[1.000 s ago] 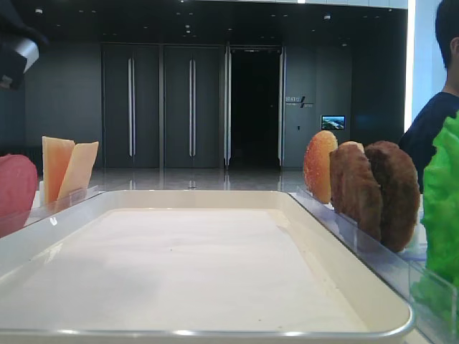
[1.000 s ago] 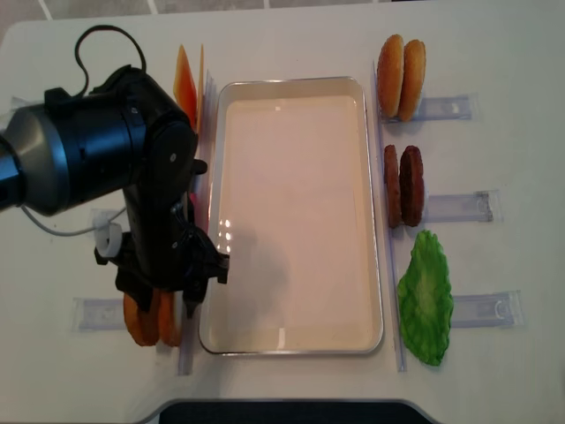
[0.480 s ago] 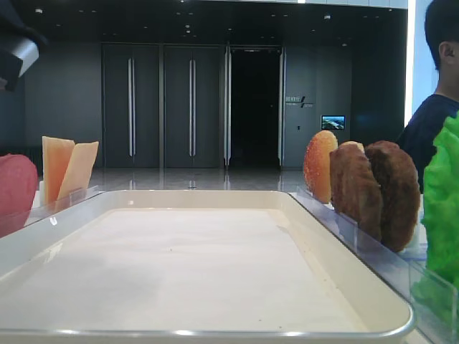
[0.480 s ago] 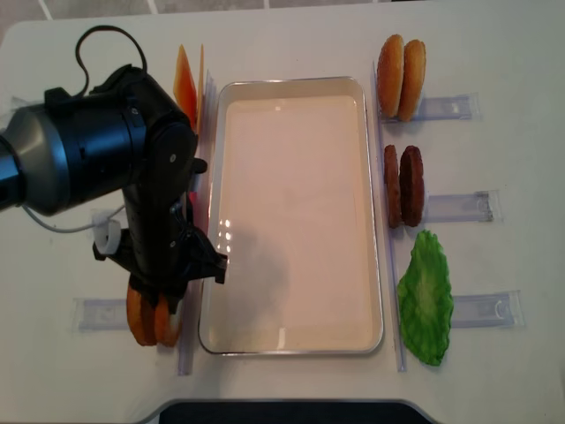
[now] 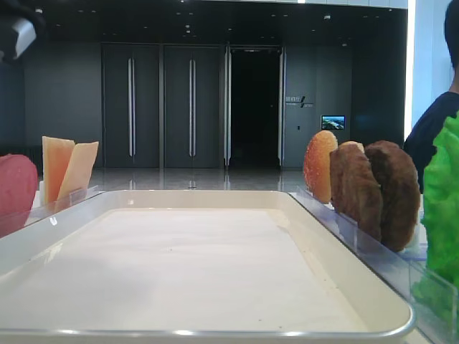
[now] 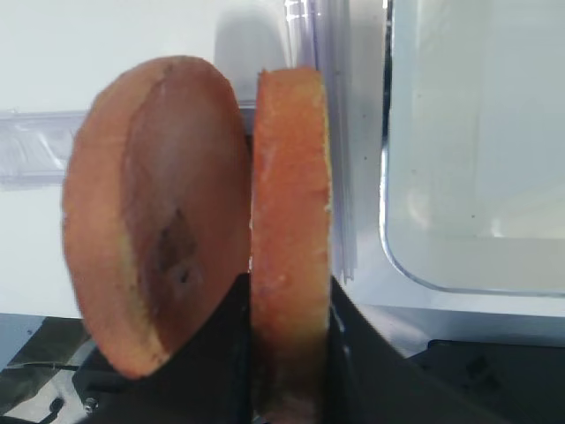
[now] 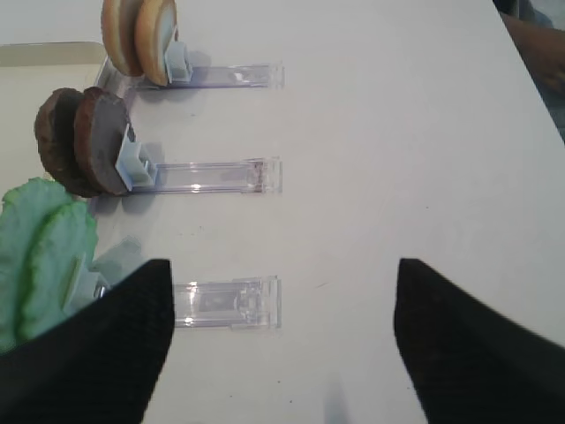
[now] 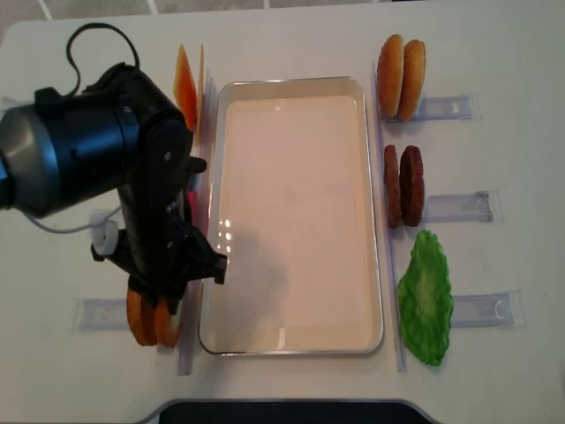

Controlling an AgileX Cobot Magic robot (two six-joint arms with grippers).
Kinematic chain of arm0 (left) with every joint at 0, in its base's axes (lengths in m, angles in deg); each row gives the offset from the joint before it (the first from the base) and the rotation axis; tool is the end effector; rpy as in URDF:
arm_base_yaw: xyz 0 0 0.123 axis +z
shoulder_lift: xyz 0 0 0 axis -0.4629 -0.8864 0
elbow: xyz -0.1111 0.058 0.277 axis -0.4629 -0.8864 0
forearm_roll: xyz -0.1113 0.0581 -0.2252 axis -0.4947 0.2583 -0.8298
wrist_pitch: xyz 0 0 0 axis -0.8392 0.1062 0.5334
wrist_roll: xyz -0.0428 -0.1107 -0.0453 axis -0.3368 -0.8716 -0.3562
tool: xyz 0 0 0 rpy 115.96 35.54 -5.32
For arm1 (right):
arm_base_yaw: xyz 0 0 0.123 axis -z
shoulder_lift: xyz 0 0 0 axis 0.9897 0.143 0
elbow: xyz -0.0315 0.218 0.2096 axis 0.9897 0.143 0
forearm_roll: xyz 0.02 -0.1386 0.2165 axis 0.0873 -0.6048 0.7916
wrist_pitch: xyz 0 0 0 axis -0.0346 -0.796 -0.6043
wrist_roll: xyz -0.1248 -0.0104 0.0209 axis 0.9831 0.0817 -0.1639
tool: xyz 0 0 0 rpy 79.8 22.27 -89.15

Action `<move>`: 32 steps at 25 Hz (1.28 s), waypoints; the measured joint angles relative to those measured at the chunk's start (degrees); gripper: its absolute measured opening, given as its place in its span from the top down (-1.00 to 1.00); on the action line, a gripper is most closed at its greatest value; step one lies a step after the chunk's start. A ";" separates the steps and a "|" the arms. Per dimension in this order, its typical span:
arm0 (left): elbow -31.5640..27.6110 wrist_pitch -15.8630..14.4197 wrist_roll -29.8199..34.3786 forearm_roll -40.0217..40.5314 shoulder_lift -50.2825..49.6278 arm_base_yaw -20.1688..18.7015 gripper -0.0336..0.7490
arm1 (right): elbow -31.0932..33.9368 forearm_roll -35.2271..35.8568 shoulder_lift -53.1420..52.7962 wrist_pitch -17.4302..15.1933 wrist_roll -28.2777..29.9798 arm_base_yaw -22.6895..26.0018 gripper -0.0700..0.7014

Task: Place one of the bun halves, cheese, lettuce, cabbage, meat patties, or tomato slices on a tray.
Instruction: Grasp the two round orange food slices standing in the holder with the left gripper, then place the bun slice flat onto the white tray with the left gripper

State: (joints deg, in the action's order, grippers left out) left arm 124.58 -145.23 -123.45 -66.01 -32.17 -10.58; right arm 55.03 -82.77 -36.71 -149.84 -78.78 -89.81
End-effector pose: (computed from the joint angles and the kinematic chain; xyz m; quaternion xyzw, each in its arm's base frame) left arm 0.2046 -0.1427 0.1840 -0.0356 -0.9938 -0.0981 0.0393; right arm 0.0080 -0.0015 0.2551 -0.0300 0.8706 0.0402 0.4895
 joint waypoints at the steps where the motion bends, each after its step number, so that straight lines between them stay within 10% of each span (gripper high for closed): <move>1: 0.00 -0.07 0.00 0.01 1.05 0.00 0.59 | 0.00 0.00 0.00 0.00 0.00 0.00 -0.54; 23: 1.33 -0.52 0.63 -6.15 9.38 0.00 0.59 | 0.00 0.00 0.00 0.00 0.00 0.00 -0.54; 32: 1.40 14.53 0.63 -9.58 9.42 0.00 0.60 | 0.00 0.00 0.00 0.00 0.00 0.00 -0.54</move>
State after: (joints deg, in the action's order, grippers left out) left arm 125.98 -130.70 -122.82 -75.59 -22.75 -10.58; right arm 55.03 -82.77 -36.71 -149.84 -78.78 -89.81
